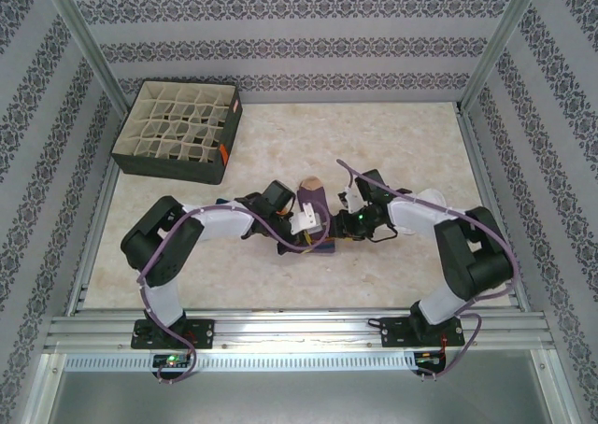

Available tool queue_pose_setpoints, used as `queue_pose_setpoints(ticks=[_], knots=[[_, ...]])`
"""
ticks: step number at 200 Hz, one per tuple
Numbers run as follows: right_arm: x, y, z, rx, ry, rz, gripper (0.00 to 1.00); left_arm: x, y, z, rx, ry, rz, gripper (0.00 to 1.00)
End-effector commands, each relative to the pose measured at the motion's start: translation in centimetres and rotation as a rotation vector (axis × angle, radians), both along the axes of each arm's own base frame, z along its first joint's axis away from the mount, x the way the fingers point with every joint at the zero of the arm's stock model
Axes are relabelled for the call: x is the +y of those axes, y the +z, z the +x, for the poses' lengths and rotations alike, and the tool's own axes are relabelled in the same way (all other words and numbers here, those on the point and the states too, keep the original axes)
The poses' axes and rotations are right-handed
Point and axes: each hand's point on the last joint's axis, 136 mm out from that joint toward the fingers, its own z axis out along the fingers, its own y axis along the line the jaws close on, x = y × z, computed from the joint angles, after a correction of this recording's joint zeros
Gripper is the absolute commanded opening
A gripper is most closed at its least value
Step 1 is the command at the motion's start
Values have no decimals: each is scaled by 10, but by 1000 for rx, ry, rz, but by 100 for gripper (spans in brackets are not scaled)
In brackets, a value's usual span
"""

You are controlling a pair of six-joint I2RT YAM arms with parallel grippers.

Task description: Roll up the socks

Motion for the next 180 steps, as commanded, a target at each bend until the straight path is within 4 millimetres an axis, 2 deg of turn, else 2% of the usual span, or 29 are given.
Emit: queue_pose_setpoints(ticks=[1, 30, 50, 77, 134, 180], knots=[[2, 20, 18, -142, -25, 42, 33, 26, -27, -34, 305, 50, 114, 0], [15, 38, 20, -212, 18, 145, 32, 28, -29, -28, 379, 81, 114, 0], [24, 40, 17, -209, 64, 199, 38, 27, -31, -25, 423, 104, 118, 0], [32, 32, 12, -193, 121, 220, 41, 26, -35, -19, 501, 153, 110, 0], [37, 10, -4, -100, 172, 222, 40, 29, -43, -3, 553, 252, 118, 0], [37, -4, -18, -121, 215, 107, 35, 38, -53, 7, 584, 344, 166, 0]])
